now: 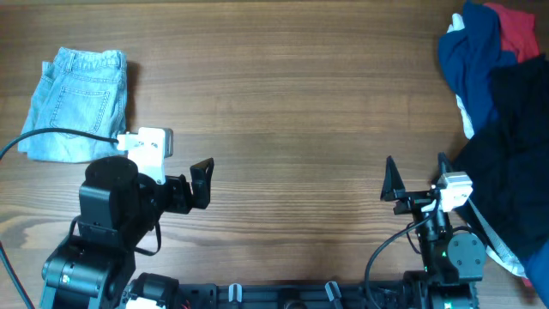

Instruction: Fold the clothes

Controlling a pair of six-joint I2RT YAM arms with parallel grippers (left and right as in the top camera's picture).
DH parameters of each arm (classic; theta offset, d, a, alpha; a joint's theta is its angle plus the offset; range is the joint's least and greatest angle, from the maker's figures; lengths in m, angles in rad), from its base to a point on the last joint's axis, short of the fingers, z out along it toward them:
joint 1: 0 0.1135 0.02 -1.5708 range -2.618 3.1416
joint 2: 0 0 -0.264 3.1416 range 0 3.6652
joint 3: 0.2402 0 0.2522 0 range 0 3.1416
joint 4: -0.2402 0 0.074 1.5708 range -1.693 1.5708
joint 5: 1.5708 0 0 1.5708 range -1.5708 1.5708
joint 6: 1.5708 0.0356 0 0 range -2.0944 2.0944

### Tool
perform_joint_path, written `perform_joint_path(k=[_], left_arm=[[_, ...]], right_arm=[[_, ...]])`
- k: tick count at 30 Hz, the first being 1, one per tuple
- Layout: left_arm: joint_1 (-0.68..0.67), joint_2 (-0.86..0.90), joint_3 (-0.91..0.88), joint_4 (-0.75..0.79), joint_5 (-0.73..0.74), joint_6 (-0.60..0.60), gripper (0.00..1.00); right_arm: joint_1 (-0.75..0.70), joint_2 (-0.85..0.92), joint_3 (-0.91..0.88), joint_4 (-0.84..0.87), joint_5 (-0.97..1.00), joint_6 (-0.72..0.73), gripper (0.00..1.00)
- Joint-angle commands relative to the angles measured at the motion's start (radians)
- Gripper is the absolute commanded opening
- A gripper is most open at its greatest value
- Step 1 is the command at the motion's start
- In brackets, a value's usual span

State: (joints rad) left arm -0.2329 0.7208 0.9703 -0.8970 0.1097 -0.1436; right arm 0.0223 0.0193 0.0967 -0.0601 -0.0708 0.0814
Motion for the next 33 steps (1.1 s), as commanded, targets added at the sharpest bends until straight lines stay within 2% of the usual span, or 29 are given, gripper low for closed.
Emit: perform_joint_path(k=[1,6,33], left_arm=[[0.006,-0.004,-0.005,0.002,-0.006,-0.010,1.00],[0.006,-0.004,-0.005,0.002,-0.006,-0.010,1.00],[0.006,-0.004,-0.005,0.002,-0.006,-0.010,1.00]], right_arm=[[-0.021,-0.016,-0.035,0.048,-0.005,-0.086,1.00],[-0.025,-0.016,-0.089,0.058,-0.004,-0.110,1.00],[-0.025,-0.016,-0.090,0.060,-0.002,-0.105,1.00]])
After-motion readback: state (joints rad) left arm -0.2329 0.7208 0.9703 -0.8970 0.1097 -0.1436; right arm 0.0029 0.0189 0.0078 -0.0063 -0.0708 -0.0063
